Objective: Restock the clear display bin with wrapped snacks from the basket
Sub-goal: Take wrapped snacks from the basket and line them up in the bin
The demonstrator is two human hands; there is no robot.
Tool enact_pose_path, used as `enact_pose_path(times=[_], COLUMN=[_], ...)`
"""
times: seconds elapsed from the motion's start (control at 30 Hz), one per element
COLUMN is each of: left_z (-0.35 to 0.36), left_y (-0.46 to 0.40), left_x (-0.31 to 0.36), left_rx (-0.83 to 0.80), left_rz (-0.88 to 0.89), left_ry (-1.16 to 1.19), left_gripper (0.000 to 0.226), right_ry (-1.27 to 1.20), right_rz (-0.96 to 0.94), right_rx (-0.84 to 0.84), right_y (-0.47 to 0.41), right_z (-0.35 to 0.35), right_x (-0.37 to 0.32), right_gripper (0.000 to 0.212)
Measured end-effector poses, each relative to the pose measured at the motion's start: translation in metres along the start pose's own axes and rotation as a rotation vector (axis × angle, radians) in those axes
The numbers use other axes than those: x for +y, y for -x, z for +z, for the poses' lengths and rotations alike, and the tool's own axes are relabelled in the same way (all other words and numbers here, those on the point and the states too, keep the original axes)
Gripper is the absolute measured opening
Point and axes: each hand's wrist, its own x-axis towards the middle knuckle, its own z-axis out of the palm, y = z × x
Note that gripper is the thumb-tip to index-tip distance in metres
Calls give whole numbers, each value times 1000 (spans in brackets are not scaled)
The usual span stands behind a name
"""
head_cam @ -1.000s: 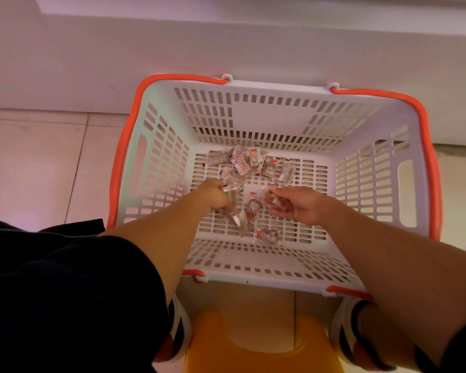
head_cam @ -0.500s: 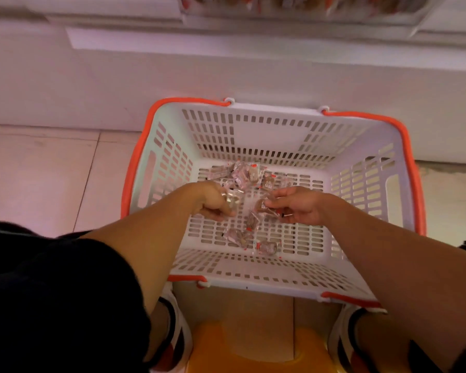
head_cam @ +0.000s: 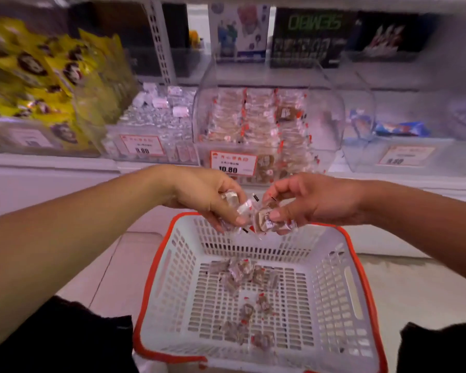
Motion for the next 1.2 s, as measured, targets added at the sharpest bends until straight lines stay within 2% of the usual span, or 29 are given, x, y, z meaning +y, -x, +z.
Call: enact_pose_path(times=[0.07, 0.2, 0.33, 0.4, 0.5, 0.57, 0.7, 0.77, 0.93, 1.07, 1.2], left_z=[0, 7, 5, 6, 8, 10, 19, 23, 28, 41, 49], left_y=[17, 27, 26, 24, 18, 15, 9, 6, 3, -1, -5], left_x=[14, 28, 30, 28, 27, 30, 37, 40, 44, 48, 49], left_rx=[97, 306, 397, 461, 535, 517, 358, 332, 344, 388, 480], left_rz=[82, 311, 415, 462, 523, 527, 496, 473, 455, 508, 570], left_ry=[11, 184, 229, 271, 363, 525, 819, 856, 866, 885, 915], left_gripper=[40, 33, 55, 58, 44, 32, 28, 27, 26, 54, 42], right_ry=[-96, -259, -435, -540, -639, -647, -534, -432, -202, 49, 268], right_rz=[-111, -274, -324, -341, -375, -416, -495, -487, -477, -539, -629], right_rx=[51, 199, 311, 358, 456, 527, 651, 723, 831, 918, 1013], right_y=[16, 23, 17, 12, 6, 4, 4, 5, 11, 9, 9], right_z=[5, 11, 6, 6, 7, 10, 22, 23, 13, 17, 26], right_x=[-14, -30, -39, -37, -31, -29, -24, -26, -32, -29, -24], right_gripper=[33, 30, 30, 33, 38, 36, 39, 41, 47, 46, 46])
